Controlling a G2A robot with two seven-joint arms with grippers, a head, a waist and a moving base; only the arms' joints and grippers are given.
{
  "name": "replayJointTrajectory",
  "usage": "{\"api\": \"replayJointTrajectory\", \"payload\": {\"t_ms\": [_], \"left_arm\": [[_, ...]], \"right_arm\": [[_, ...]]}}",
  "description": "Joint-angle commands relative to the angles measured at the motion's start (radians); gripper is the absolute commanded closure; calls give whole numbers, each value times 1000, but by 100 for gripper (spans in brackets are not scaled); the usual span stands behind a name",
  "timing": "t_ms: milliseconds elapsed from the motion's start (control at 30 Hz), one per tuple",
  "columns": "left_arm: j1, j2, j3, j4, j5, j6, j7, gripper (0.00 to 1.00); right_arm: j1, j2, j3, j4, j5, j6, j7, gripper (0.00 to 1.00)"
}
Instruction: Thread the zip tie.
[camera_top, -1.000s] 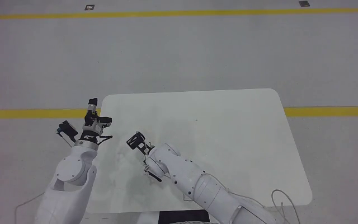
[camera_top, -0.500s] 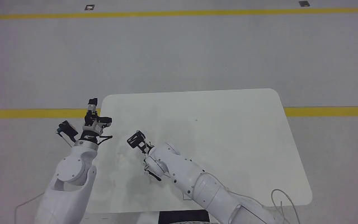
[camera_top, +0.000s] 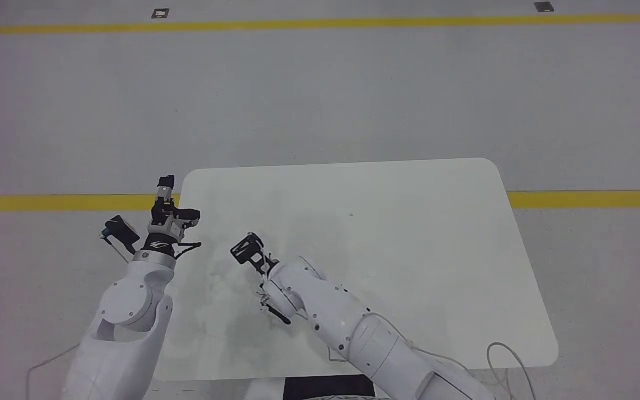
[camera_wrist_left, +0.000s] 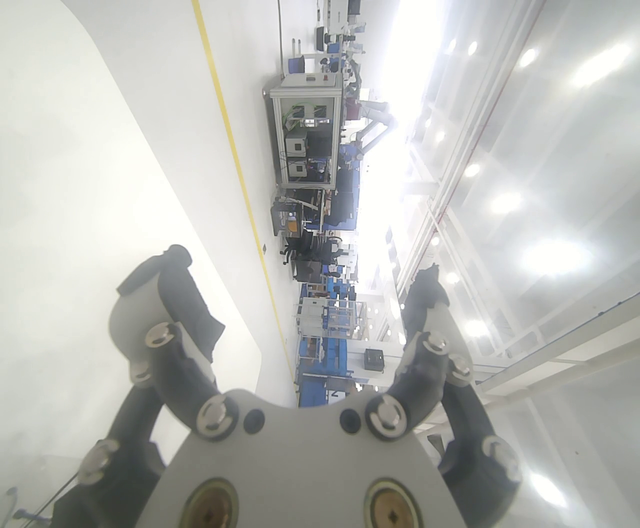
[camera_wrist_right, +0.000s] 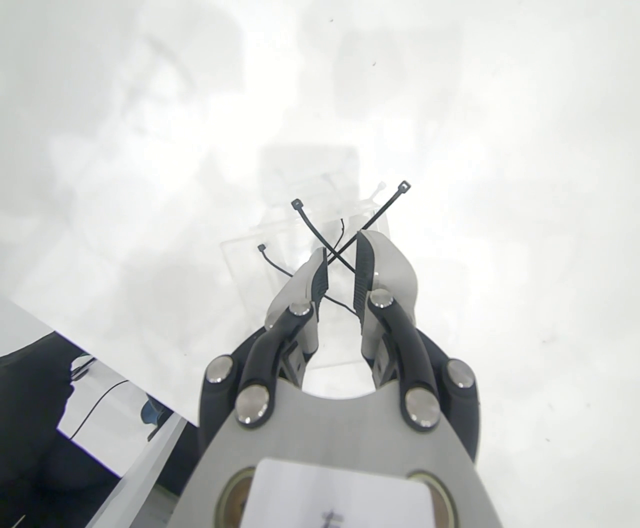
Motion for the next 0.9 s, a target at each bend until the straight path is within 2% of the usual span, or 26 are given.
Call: {"api": "replayJointTrajectory", "payload": {"t_ms": [0, 233, 867], "left_arm": [[0, 0, 0, 0, 0, 0, 0, 0], [0, 0, 0, 0, 0, 0, 0, 0], [0, 0, 0, 0, 0, 0, 0, 0]], "right_arm": [[-4, 1, 4, -5, -3, 0, 0, 87], [-12, 4, 13, -16, -10, -3, 0, 87], [4, -8, 16, 38, 36, -14, -49, 85]]}}
